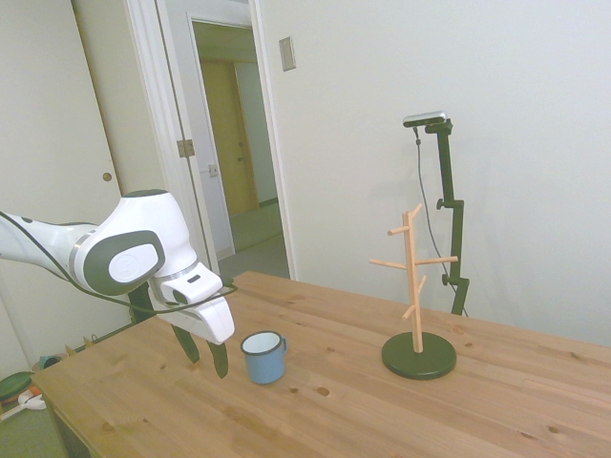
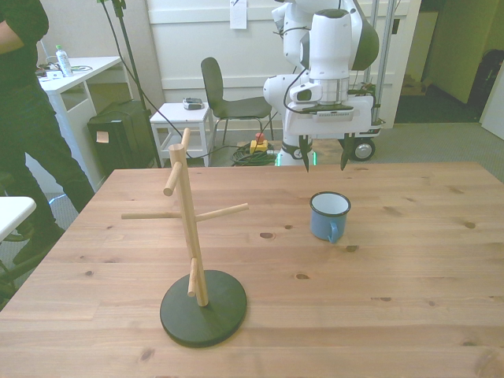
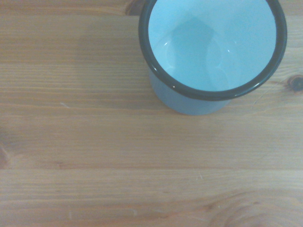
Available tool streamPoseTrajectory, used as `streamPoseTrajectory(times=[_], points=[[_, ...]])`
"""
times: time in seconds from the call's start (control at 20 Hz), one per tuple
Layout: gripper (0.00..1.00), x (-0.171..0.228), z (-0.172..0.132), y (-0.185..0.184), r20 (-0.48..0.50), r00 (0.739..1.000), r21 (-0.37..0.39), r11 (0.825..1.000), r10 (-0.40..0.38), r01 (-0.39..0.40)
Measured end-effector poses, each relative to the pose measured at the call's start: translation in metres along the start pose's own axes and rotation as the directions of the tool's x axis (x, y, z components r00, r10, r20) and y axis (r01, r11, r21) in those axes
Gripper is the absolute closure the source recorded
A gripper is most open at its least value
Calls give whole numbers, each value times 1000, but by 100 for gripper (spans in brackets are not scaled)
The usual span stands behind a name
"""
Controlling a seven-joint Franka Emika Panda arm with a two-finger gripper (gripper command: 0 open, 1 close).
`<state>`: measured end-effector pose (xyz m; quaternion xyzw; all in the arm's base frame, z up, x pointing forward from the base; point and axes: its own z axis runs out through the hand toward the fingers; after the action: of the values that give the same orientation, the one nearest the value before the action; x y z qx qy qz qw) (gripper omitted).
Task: Hang the mug
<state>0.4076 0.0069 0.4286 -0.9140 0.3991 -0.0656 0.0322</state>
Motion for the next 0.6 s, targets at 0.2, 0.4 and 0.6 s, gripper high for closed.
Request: streamPoseTrajectory(times=[0.2,0.4,0.6], points=[[0,6,-5,2,10,1000,0,1000,5,-5],[0,22,-37,-9,-13,1000,32,999,14,-13],[0,40,-47,-36,-18,1000,41,999,15,-15]])
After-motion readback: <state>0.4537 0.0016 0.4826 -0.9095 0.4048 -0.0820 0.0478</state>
